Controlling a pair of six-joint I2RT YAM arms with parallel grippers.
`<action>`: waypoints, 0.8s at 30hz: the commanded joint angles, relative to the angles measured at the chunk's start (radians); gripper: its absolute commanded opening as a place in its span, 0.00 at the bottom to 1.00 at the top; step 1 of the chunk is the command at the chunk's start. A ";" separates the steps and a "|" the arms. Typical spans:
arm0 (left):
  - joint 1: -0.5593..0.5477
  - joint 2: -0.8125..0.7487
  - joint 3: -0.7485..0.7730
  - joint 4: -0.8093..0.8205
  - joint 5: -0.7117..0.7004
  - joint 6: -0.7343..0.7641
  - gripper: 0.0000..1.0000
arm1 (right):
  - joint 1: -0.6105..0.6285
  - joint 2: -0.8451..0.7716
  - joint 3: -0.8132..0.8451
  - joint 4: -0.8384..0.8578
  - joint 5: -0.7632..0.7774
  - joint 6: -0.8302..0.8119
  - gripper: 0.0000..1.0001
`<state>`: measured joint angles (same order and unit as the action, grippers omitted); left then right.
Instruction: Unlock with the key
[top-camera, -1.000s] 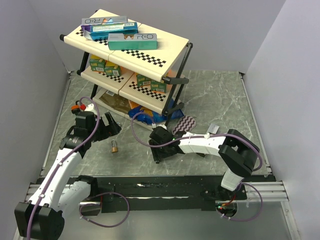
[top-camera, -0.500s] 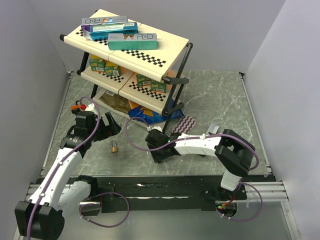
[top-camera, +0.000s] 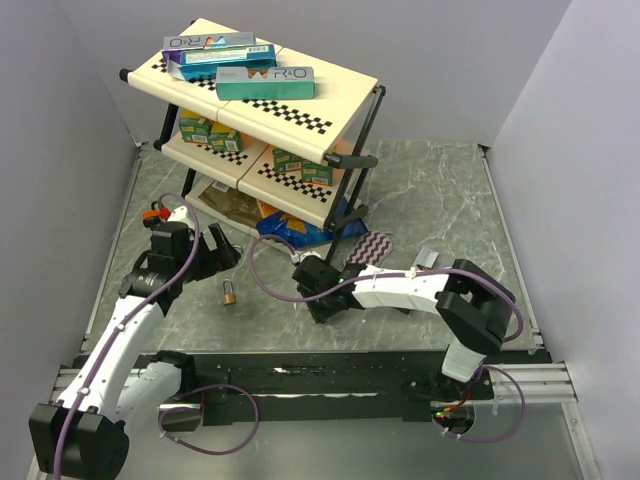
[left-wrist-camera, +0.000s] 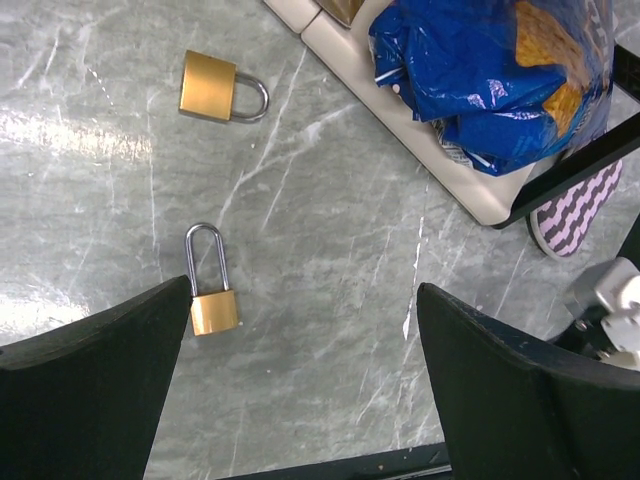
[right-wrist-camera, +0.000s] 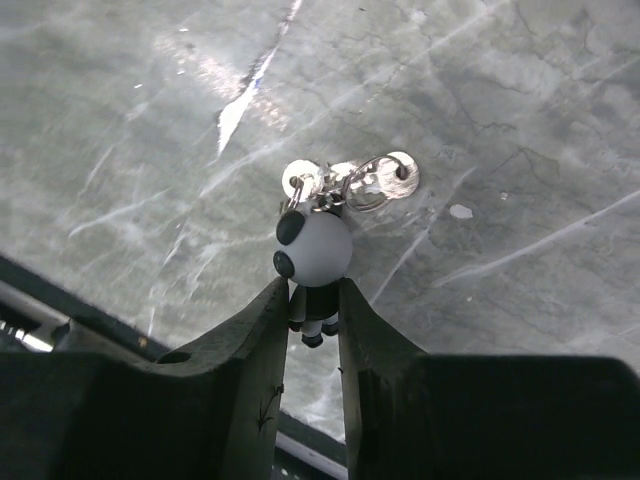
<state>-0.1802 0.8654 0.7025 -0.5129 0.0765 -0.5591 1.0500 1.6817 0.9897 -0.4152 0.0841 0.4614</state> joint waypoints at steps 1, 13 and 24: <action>-0.004 -0.028 0.061 0.031 -0.005 0.033 0.99 | -0.022 -0.097 0.041 -0.033 -0.058 -0.098 0.00; -0.004 -0.160 0.049 0.264 0.322 0.080 0.96 | -0.154 -0.298 0.259 -0.287 -0.426 -0.285 0.00; -0.005 -0.054 0.039 0.708 0.795 -0.216 0.98 | -0.248 -0.295 0.596 -0.433 -0.615 -0.276 0.00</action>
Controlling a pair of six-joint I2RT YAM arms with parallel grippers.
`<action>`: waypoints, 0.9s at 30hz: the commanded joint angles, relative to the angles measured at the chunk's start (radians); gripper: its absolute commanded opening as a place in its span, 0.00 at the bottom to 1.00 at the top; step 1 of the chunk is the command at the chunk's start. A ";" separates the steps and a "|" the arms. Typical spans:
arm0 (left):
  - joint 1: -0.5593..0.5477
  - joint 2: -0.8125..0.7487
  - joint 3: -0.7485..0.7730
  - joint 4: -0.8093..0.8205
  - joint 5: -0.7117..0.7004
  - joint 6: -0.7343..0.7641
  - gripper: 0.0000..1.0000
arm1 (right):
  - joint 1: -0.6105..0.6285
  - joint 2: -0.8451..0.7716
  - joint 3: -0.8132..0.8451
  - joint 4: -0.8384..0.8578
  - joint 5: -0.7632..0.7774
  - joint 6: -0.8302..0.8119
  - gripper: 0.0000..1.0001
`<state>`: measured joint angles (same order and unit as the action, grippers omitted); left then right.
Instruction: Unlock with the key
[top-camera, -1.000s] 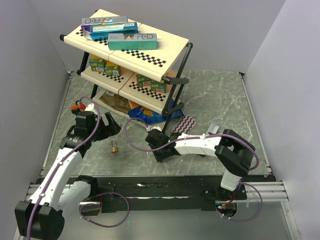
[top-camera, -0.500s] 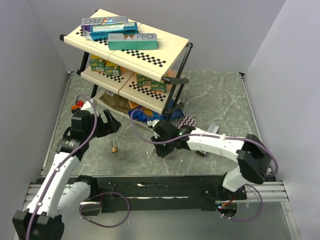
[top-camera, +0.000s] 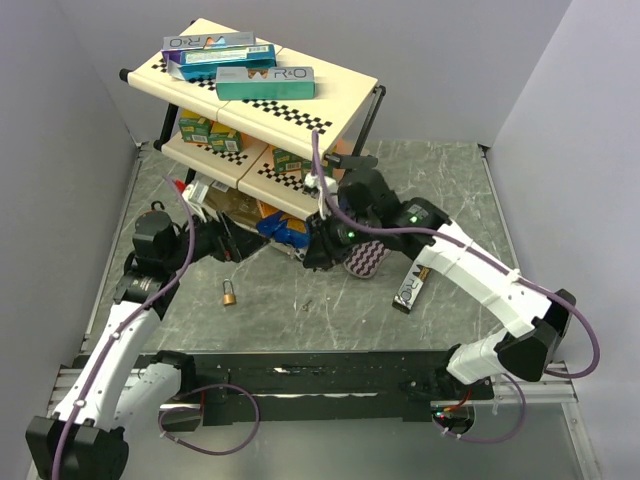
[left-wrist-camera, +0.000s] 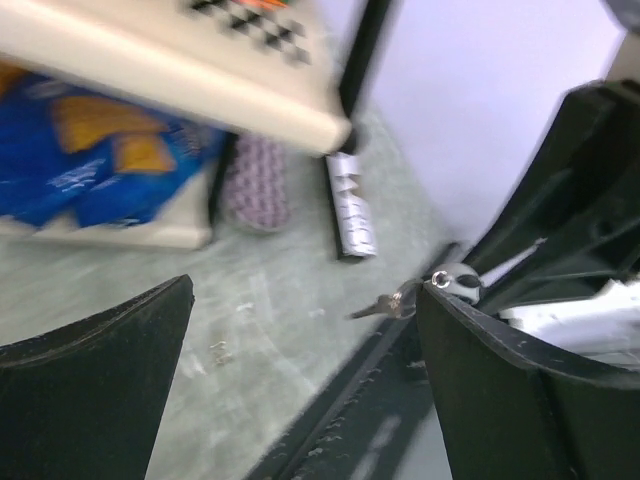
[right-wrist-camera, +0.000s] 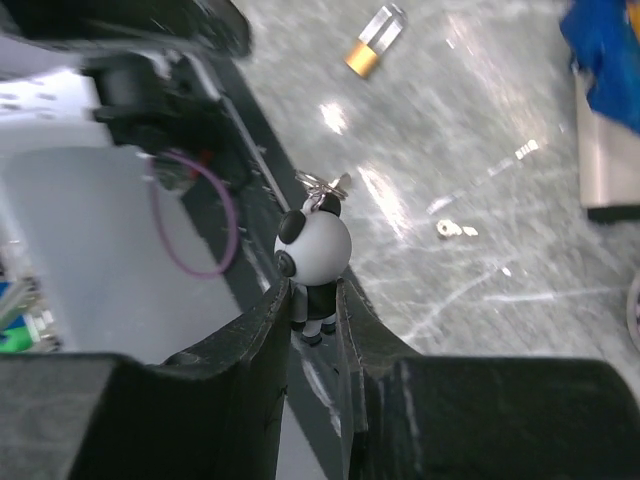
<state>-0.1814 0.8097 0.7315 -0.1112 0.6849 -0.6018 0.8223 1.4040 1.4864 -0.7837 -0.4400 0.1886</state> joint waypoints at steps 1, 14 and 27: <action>-0.009 0.005 -0.004 0.359 0.214 -0.212 0.98 | -0.031 -0.017 0.110 -0.060 -0.104 0.015 0.00; -0.069 0.005 -0.089 0.706 0.248 -0.394 0.96 | -0.110 -0.042 0.135 0.072 -0.270 0.161 0.00; -0.171 0.138 -0.057 0.803 0.311 -0.414 0.99 | -0.137 -0.048 0.157 0.132 -0.333 0.225 0.00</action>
<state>-0.3248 0.9249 0.6418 0.6136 0.9489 -1.0119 0.7033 1.3983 1.5951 -0.7036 -0.7540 0.3725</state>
